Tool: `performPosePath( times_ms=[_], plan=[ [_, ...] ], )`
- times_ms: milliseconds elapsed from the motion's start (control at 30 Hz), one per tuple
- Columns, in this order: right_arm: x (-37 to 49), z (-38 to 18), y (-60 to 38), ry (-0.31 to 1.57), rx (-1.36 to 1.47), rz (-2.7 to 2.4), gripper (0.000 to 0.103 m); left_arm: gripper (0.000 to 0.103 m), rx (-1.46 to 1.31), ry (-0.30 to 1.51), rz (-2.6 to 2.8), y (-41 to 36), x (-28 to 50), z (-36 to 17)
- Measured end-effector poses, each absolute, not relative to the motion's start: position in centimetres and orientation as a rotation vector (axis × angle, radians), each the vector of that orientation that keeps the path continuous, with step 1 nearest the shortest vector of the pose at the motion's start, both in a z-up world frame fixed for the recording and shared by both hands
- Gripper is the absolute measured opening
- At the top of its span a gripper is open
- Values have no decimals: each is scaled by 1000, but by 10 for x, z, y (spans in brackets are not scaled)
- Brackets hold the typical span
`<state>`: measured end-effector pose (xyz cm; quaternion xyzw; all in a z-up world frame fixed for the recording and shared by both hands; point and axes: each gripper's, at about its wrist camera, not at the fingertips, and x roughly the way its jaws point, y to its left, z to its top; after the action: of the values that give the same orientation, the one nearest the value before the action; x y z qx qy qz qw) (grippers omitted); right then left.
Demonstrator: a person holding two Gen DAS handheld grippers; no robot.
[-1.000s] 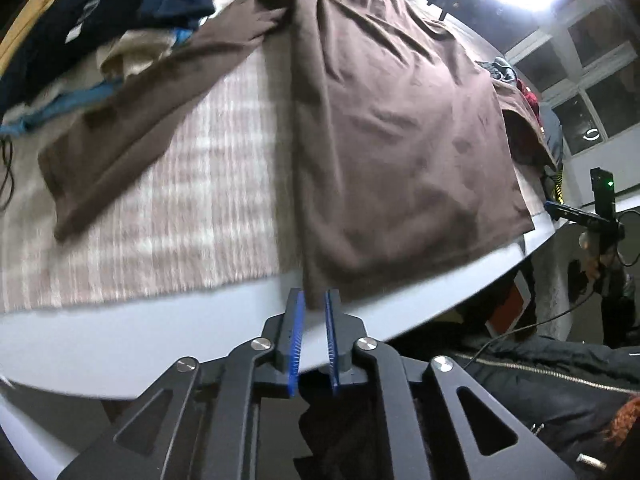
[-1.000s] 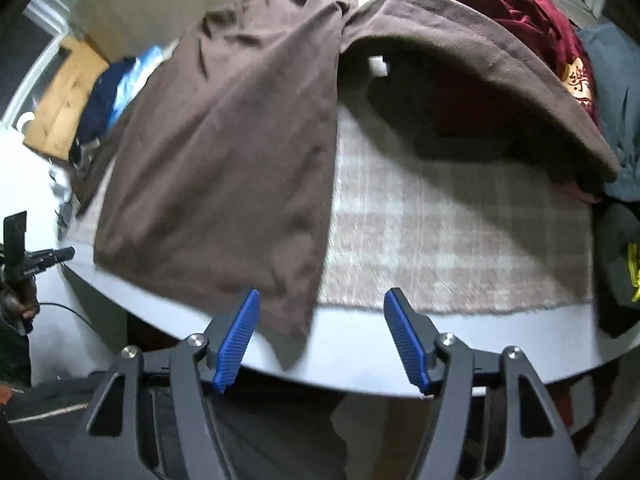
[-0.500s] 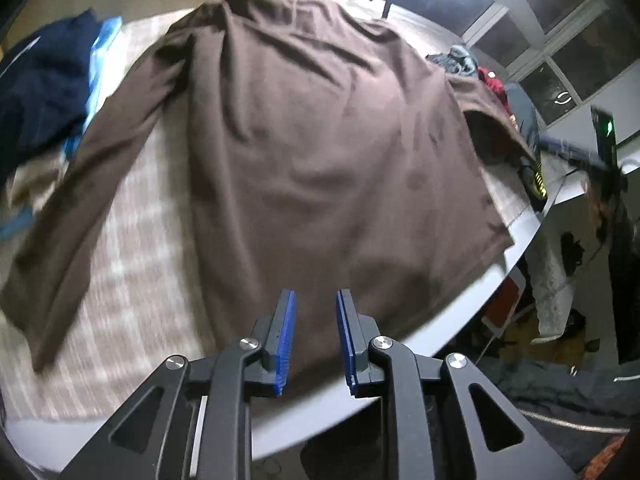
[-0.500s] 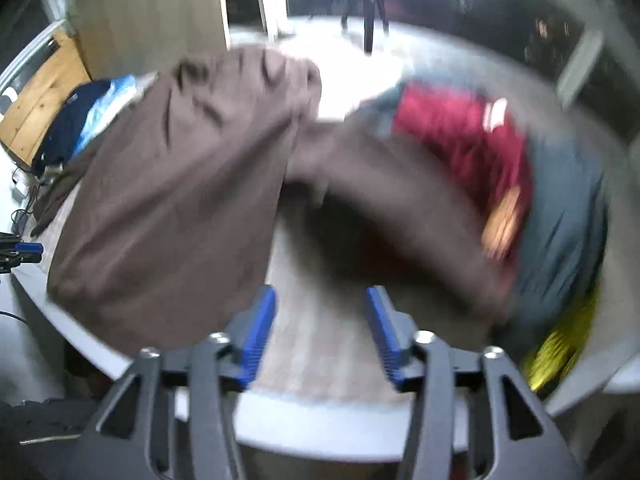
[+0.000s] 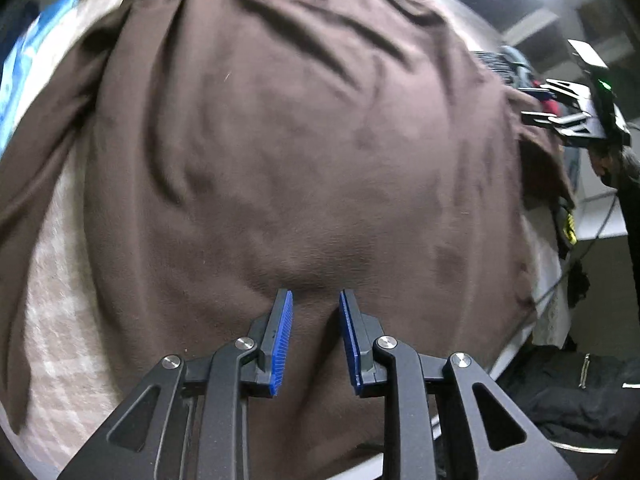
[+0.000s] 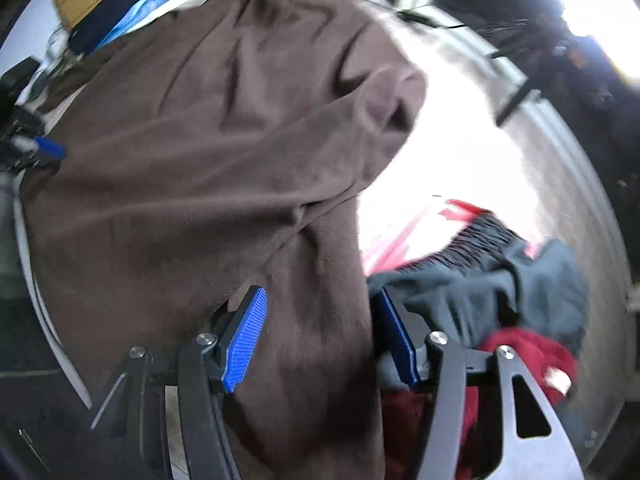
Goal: Fold clothes
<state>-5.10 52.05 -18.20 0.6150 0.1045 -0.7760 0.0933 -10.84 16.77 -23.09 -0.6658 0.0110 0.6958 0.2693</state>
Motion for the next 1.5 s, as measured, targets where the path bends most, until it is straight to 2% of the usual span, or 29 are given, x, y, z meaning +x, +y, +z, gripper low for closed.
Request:
performPosePath(
  times_ms=[67,100,133,267,367,433,467,533,567,633,667,700,800,867,933,1033,1100,1300,1400,1500],
  plan=[
    [-53,-177,527,243,1803,-2296,5,24,-1804,-6,1877,166,-110,-232],
    [-53,-169,533,171,1797,-2297,5,24,-1810,-16,1876,165,-110,-233],
    [-50,-159,538,176,1788,-2309,5,24,-1815,-18,1875,165,-110,-233],
    [-32,-111,565,270,1763,-2418,4,24,-1825,5,1876,168,-109,-234],
    [-23,-95,602,517,1863,-2647,5,24,-1834,8,1873,168,-109,-235],
    [-27,-109,627,582,2019,-2675,12,24,-1842,-1,1865,168,-109,-236],
    [-30,-117,640,609,2101,-2680,21,24,-1848,-5,1860,167,-110,-237],
    [-33,-122,647,783,2163,-2723,22,24,-1857,1,1852,168,-111,-238],
    [-34,-115,645,748,2110,-2769,25,24,-1860,10,1849,169,-111,-238],
    [-38,-99,638,581,1967,-2844,39,25,-1862,30,1841,171,-110,-238],
    [-41,-91,632,463,1882,-2863,54,26,-1863,40,1837,172,-110,-238],
    [-48,-90,622,368,1822,-2834,60,27,-1864,47,1837,173,-109,-238],
    [-75,-98,587,124,1676,-2698,60,28,-1861,42,1846,173,-109,-239],
    [-99,-128,556,-4,1664,-2545,60,28,-1860,28,1854,171,-109,-239],
    [-120,-160,531,69,1718,-2463,58,28,-1858,25,1872,166,-108,-235],
    [-138,-203,529,356,1913,-2481,56,28,-1816,21,1962,136,-104,-211],
    [-138,-209,553,391,2039,-2554,56,29,-1812,37,2051,107,-102,-195],
    [-113,-145,549,50,1874,-2714,58,34,-1863,120,2311,-9,-103,-168],
    [-87,-118,508,-107,1793,-2694,58,42,-1864,221,2336,-43,-105,-170],
    [-59,-103,444,-128,1741,-2658,58,44,-1866,355,2288,-63,-114,-185]
  ],
)
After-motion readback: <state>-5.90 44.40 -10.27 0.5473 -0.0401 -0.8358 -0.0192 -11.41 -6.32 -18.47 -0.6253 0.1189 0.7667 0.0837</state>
